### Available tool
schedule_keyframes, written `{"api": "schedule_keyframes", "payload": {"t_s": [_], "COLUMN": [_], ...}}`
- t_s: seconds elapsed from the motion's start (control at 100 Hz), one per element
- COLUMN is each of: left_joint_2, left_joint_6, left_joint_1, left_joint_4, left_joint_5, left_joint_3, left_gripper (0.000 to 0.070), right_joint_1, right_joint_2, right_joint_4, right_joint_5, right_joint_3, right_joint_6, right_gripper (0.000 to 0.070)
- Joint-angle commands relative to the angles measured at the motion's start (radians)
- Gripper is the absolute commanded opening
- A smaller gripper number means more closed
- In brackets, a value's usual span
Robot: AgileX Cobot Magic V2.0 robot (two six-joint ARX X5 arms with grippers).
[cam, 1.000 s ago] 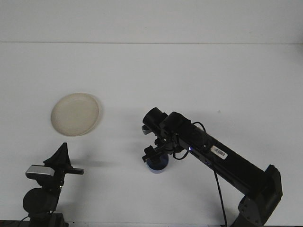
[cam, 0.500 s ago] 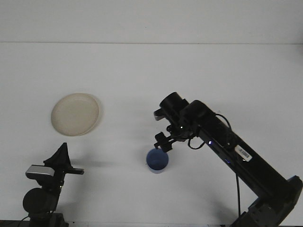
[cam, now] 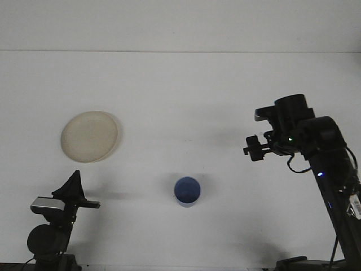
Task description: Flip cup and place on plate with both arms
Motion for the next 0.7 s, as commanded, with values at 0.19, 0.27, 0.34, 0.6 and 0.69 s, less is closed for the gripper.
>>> {"api": "schedule_keyframes", "payload": {"t_s": [0.19, 0.27, 0.34, 0.6, 0.69], "left_joint_2": [-0.001, -0.001, -0.001, -0.001, -0.001], "left_joint_6": [-0.007, -0.007, -0.007, -0.007, -0.007], "left_joint_1": [0.002, 0.002, 0.002, 0.002, 0.002], "left_joint_4": [0.010, 0.010, 0.010, 0.010, 0.010], "left_joint_5": [0.005, 0.005, 0.005, 0.005, 0.005], "left_joint_3": [-0.020, -0.020, -0.020, -0.020, -0.020], "left_gripper": [0.0011, 0.0012, 0.0011, 0.0011, 0.0011], "right_joint_1": [-0.172, -0.193, -0.195, -0.193, -0.193], "right_joint_2": [-0.235, -0.328, -0.412, -0.690, -0.769], "right_joint_4": [0.130, 0.192, 0.243, 0.429, 0.521], "right_joint_5": [-0.025, -0.024, -0.023, -0.021, -0.020], "right_joint_3": [-0.222, -0.306, -0.371, -0.552, -0.616], "right_joint_6": [-0.025, -0.015, -0.002, -0.002, -0.006], "right_gripper": [0.0470, 0.0470, 0.0470, 0.0470, 0.0469]}}
